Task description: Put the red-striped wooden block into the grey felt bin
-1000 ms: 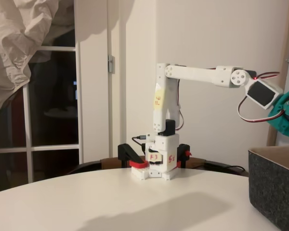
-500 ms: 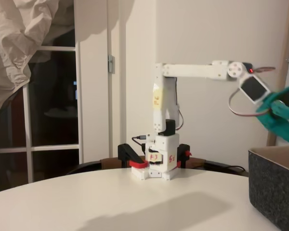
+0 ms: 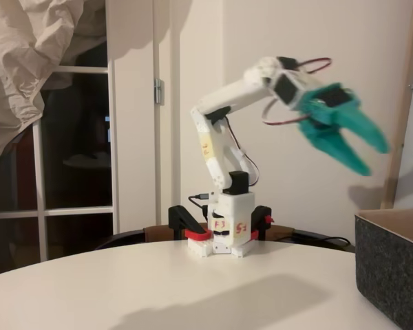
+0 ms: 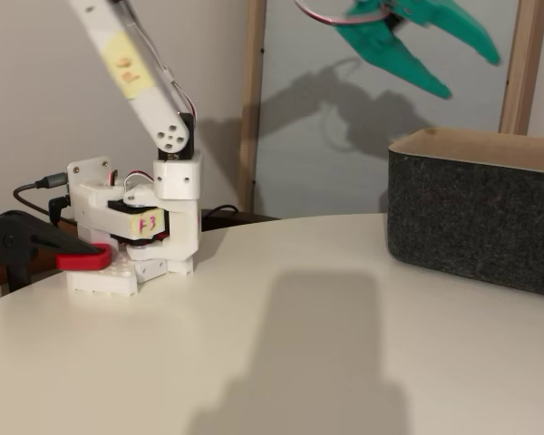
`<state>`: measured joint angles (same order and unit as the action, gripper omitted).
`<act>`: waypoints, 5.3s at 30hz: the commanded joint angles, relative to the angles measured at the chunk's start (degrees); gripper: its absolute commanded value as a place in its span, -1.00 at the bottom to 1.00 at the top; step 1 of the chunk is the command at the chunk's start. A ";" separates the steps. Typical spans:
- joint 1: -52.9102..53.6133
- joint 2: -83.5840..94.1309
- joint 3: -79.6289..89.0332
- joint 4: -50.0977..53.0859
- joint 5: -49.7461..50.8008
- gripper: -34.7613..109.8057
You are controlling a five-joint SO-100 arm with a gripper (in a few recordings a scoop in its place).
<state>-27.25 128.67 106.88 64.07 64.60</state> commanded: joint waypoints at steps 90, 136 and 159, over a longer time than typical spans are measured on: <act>73.21 65.04 71.72 2.90 21.36 -0.52; 73.21 65.04 71.72 2.90 21.27 -0.52; 73.21 65.04 71.72 2.90 21.27 -0.52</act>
<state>45.35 191.78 178.07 66.88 85.34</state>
